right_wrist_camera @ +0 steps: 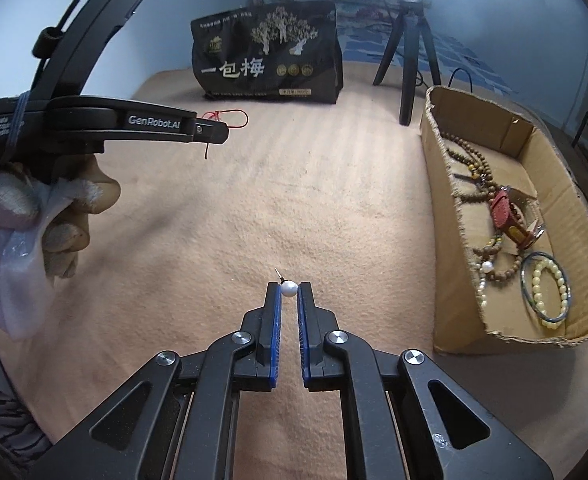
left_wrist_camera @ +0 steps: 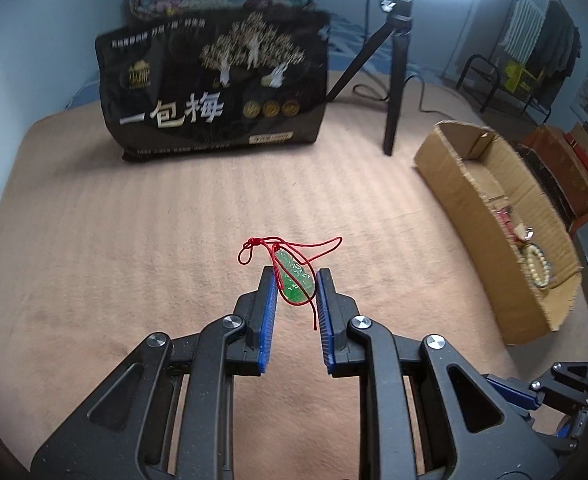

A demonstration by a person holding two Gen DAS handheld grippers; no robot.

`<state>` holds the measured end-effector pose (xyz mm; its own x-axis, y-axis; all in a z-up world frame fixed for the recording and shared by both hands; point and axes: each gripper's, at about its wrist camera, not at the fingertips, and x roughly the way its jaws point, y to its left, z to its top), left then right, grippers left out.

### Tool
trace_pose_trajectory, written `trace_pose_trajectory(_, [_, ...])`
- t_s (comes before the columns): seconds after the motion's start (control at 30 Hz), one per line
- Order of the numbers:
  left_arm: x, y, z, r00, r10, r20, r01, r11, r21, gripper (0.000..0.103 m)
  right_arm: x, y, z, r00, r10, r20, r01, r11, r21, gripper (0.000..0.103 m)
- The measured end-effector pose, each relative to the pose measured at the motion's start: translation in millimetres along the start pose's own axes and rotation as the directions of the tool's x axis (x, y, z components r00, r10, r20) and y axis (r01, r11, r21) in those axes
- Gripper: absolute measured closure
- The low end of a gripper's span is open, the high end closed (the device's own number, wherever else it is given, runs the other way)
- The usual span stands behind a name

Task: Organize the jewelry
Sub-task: 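Lift the jade pendant and pearl and carry them over the box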

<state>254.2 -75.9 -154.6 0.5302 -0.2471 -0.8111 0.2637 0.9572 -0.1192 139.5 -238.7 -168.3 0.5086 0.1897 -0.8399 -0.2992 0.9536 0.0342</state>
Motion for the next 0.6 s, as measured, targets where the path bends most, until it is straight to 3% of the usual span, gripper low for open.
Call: trace_pose_trajectory(0.6, [-35, -79, 24, 0.991, -0.109, 0.083, 0.104, 0.992, 0.068, 0.085, -57, -53, 16, 0.996, -0.049, 0.080, 0.041, 0.994, 0.097, 0.097])
